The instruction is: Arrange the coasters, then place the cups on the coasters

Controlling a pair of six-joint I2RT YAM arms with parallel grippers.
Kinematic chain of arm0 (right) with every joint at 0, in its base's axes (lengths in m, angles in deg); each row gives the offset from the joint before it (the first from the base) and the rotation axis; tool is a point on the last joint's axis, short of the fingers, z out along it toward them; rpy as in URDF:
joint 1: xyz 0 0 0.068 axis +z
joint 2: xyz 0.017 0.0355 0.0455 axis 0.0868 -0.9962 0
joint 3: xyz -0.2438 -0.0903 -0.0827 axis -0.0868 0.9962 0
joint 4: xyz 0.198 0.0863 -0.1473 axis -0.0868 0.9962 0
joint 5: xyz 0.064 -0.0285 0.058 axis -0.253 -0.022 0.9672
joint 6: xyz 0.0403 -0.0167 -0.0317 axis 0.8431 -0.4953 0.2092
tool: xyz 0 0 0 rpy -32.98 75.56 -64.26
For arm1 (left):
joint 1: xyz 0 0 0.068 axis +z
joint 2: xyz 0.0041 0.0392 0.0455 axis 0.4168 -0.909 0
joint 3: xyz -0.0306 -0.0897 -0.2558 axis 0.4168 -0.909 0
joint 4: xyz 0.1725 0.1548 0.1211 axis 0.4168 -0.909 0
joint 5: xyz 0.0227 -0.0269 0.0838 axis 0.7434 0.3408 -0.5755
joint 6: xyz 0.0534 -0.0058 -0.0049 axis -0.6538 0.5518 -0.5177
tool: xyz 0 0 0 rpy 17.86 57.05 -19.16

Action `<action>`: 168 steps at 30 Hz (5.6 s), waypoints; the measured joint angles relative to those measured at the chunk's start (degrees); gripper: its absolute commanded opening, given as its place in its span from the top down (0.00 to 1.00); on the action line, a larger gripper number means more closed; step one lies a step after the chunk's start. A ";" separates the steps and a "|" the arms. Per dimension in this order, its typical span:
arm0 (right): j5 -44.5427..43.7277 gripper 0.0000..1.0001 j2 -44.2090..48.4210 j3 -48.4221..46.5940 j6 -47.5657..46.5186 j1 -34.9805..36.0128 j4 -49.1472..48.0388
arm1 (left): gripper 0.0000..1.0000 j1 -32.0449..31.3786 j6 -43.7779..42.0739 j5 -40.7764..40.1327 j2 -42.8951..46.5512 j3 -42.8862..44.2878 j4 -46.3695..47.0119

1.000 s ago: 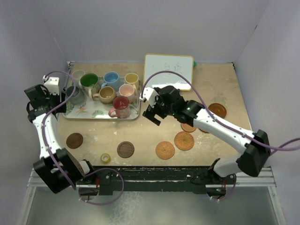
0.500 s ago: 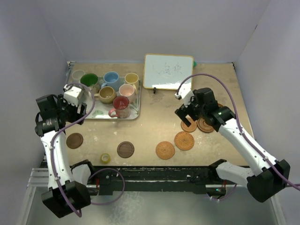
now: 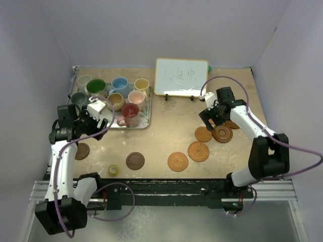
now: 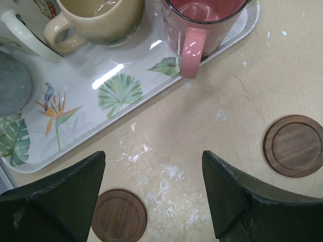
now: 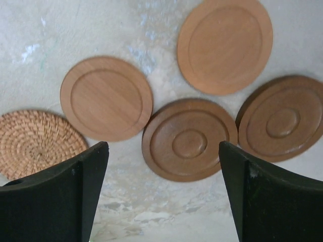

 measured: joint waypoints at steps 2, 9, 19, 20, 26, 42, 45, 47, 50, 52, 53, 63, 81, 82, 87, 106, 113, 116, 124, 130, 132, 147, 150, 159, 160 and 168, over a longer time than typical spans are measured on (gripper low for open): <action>0.17 0.12 -3.45 -2.21 -0.35 0.09 -0.66 | 0.26 -0.33 0.20 -0.17 -0.09 -0.20 0.90; 1.40 0.23 -10.16 -3.65 -1.60 1.25 -2.80 | 0.26 -0.66 3.21 -0.20 -0.07 -0.96 4.94; 1.64 0.38 -17.00 -4.11 -2.89 4.35 -4.48 | 0.26 -0.68 5.51 -0.24 0.59 -1.79 7.17; 1.60 0.39 -17.03 -4.26 -2.95 4.57 -4.85 | 0.26 -0.68 5.62 -0.24 0.63 -1.79 7.26; 1.62 0.49 -18.58 -5.79 -2.86 5.73 -5.64 | 0.26 -0.68 5.66 -0.31 0.66 -1.81 7.41; -0.13 0.71 -28.17 -18.25 2.08 12.44 -5.25 | 0.26 -0.68 5.68 -0.85 1.49 -2.64 8.17; -0.15 0.71 -31.58 -23.08 3.72 12.85 -4.94 | 0.26 -0.68 5.68 -0.85 1.49 -2.64 8.17; -0.59 0.71 -34.18 -27.04 4.33 13.55 -4.11 | 0.26 -0.68 5.68 -0.85 1.49 -2.64 8.17; -1.64 0.69 -37.00 -31.41 5.16 15.15 -3.85 | 0.26 -0.68 5.68 -0.85 1.49 -2.64 8.20; -1.73 0.66 -38.21 -33.22 5.57 16.13 -3.50 | 0.27 -0.68 5.68 -0.87 1.49 -2.64 8.20; -1.73 0.64 -38.75 -34.14 5.77 16.50 -3.23 | 0.27 -0.68 5.68 -0.87 1.46 -2.64 8.20; -0.17 0.37 -36.39 -32.94 7.04 16.74 -1.53 | 0.26 -0.68 5.66 -0.87 1.51 -2.75 8.83; 0.33 0.07 -26.43 -26.53 1.57 -3.15 1.81 | 0.26 -0.68 5.66 -0.85 3.63 -3.67 9.46; 0.81 0.06 -27.56 -26.99 1.14 -3.56 2.34 | 0.26 -0.68 5.64 -0.85 3.72 -3.67 9.44; 2.51 0.08 -33.05 -28.44 0.02 -5.09 3.89 | 0.26 -0.68 5.66 -0.85 3.91 -3.67 9.44; 6.03 0.28 -34.80 -28.41 -2.84 -8.57 7.17 | 0.26 -0.68 5.62 -0.85 4.24 -4.63 9.49; 6.03 0.33 -34.71 -28.02 -1.68 -7.13 6.56 | 0.26 -0.68 5.64 -0.85 4.22 -4.63 9.46; 5.90 0.35 -34.10 -27.06 -0.68 -5.11 5.81 | 0.27 -0.68 5.62 -0.83 4.22 -4.66 9.49; 4.63 0.35 -33.70 -26.51 2.47 1.25 4.28 | 0.27 -0.68 5.62 -0.85 4.28 -4.66 9.46; 4.20 0.36 -33.77 -26.84 3.45 2.75 3.98 | 0.27 -0.68 5.62 -0.83 4.37 -4.66 9.46; 4.04 0.36 -33.83 -26.95 3.76 3.08 3.98 | 0.26 -0.68 5.62 -0.83 4.37 -4.66 9.46; 2.91 0.38 -39.34 -35.60 6.69 11.58 5.68 | 0.27 -0.68 5.60 -0.83 4.66 -4.66 9.46; 3.34 0.34 -39.52 -36.02 6.86 12.68 5.99 | 0.26 -0.68 5.57 -0.83 4.66 -4.66 9.46; 3.76 0.22 -35.39 -29.94 6.73 12.85 6.29 | 0.27 -0.68 5.42 -0.81 4.72 -5.40 9.46; 3.58 0.23 -34.95 -29.46 6.64 12.63 6.36 | 0.27 -0.68 5.42 -0.81 4.74 -5.44 9.46; 3.76 0.33 -34.51 -27.76 6.08 10.16 6.58 | 0.27 -0.68 5.40 -0.81 5.07 -5.49 9.46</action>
